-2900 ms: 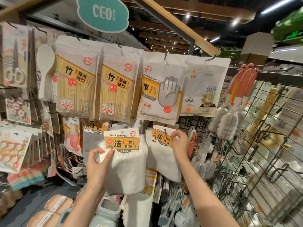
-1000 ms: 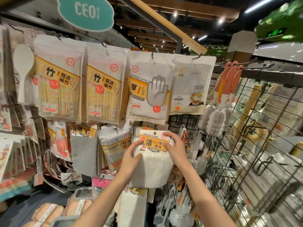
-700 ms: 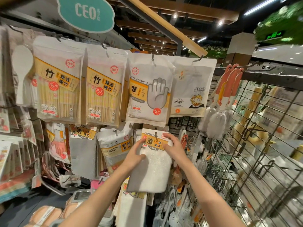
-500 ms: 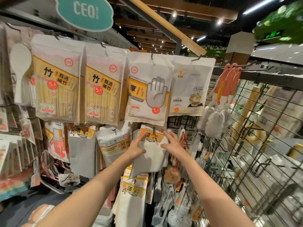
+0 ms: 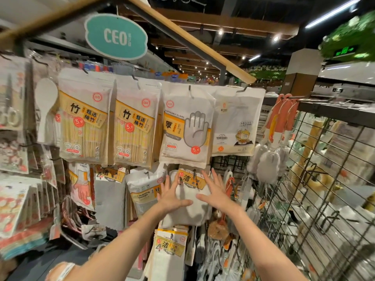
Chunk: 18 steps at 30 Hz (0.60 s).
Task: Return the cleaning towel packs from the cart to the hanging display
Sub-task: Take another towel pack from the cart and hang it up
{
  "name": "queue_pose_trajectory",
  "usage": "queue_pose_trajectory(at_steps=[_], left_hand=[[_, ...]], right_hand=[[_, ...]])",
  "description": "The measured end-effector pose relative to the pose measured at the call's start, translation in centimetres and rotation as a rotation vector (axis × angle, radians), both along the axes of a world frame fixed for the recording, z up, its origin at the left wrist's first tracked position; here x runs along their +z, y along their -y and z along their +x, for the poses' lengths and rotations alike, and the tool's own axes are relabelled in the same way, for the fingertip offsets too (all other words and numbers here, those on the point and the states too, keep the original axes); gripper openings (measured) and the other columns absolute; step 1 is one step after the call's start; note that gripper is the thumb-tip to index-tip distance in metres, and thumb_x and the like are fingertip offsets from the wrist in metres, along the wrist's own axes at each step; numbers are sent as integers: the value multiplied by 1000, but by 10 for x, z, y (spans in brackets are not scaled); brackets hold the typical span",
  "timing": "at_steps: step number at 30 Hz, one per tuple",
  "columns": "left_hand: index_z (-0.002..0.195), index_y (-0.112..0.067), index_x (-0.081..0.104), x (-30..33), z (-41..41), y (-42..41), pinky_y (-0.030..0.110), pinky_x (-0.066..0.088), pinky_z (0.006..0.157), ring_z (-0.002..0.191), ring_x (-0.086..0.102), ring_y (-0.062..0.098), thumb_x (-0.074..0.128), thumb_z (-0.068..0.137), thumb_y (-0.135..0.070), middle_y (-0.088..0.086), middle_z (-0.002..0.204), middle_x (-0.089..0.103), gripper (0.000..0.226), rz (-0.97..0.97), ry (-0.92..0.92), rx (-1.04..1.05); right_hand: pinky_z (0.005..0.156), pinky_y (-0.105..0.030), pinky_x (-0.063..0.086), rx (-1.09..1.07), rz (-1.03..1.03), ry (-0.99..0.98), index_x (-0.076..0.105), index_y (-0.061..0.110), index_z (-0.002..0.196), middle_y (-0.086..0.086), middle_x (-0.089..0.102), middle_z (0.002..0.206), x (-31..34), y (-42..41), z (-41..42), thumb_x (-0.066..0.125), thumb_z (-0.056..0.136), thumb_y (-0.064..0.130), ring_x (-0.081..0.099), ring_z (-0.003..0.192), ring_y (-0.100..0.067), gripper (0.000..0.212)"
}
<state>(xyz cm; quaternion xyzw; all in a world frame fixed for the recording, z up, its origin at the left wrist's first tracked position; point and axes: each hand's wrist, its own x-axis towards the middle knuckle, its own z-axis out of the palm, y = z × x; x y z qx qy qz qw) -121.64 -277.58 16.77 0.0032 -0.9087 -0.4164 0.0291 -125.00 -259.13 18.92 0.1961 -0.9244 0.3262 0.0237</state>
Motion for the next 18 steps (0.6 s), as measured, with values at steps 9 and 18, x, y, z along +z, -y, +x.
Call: queue_pose_trajectory(at_steps=[9,18], left_hand=[[147,-40,-13,5,39,15,56,-5,113,143,-23,31,72,77,-49,5,156,-27,111,-171,-56,21],[149,-42,-2,-35,143,60,56,-4,113,146,-15,28,68,79,-54,1,159,-19,99,-159,-26,293]], right_hand=[[117,-40,-4,131,133,-127,-2,26,151,5,-16,157,-3,12,28,56,90,44,-19,144,-19,86],[115,-30,-6,226,19,-241,11,19,150,4,-3,159,-31,90,79,52,91,47,-11,145,-15,78]])
